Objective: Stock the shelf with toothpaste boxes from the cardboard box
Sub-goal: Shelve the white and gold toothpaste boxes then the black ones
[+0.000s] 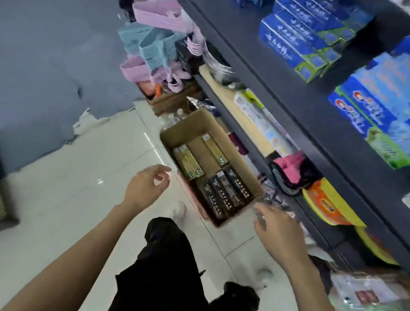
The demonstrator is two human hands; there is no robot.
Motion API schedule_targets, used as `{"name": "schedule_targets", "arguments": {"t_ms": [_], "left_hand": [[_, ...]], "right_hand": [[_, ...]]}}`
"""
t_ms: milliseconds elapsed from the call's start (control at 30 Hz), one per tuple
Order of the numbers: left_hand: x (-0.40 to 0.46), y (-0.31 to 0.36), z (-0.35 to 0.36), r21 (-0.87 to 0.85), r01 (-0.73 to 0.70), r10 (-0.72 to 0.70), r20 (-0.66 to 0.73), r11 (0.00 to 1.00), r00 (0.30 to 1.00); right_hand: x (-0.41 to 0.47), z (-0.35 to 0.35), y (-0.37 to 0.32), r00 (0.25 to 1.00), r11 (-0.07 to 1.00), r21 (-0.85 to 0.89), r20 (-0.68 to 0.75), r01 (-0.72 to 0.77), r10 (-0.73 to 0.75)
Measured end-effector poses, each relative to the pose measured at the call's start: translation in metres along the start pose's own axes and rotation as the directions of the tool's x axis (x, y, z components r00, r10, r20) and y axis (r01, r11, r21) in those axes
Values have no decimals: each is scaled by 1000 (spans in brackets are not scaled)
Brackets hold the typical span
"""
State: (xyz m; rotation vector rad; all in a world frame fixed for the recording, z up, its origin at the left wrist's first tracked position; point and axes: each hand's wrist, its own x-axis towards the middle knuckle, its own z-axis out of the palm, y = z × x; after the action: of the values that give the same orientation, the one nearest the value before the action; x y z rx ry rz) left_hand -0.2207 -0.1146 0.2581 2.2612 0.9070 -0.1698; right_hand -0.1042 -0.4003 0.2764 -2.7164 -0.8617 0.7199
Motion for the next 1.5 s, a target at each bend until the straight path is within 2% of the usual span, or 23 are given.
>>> {"name": "schedule_targets", "arguments": {"t_ms": [67, 233, 367, 467, 567, 633, 767, 867, 933, 1000, 1067, 1133, 1267, 1400, 1500], "left_hand": [[47, -35, -18, 0, 40, -40, 21, 999, 999], [152, -95, -45, 151, 8, -33, 166, 988, 986], [220, -129, -15, 131, -23, 3, 154, 991, 988], [258, -156, 27, 125, -11, -7, 146, 992, 989], [282, -180, 63, 88, -11, 2, 104, 996, 995], [292, -192, 81, 100, -76, 67, 87, 992, 994], [302, -207, 93, 18, -119, 117, 64, 993, 991], [302, -211, 95, -82, -126, 132, 76, 989, 988], [302, -213, 97, -114, -123, 133, 84, 986, 987], [302, -214, 97, -131, -138, 150, 87, 982, 985], [304, -213, 95, -131, -140, 153, 95, 982, 984], [305, -213, 94, -139, -130, 145, 105, 982, 984], [308, -216, 97, -150, -116, 133, 108, 982, 985], [306, -214, 92, -133, -85, 105, 152, 987, 983], [303, -198, 73, -22, -69, 72, 231, 997, 970]], "right_hand": [[38, 20, -30, 999, 998, 44, -8, -50, 51], [135, 65, -94, 987, 972, 176, -14, -158, 163], [217, 115, -108, 983, 971, 165, -28, -175, 182], [275, 173, -98, 987, 977, 156, 87, -145, 133], [328, 240, -86, 949, 999, -1, 313, -38, 36], [360, 279, -79, 920, 993, -104, 391, 50, -6], [407, 329, -77, 931, 969, -210, 361, 126, -43], [431, 354, -81, 907, 920, -345, 420, 185, -25], [440, 362, -79, 889, 903, -374, 457, 212, -19], [444, 364, -75, 894, 933, -315, 447, 174, -16], [444, 363, -74, 920, 958, -257, 392, 128, -18], [446, 362, -71, 947, 957, -278, 320, 88, 6], [452, 358, -66, 919, 939, -343, 380, 30, 109], [451, 339, -77, 925, 978, -183, 345, -100, 160], [425, 292, -82, 898, 959, 86, 381, -269, 218]]}}
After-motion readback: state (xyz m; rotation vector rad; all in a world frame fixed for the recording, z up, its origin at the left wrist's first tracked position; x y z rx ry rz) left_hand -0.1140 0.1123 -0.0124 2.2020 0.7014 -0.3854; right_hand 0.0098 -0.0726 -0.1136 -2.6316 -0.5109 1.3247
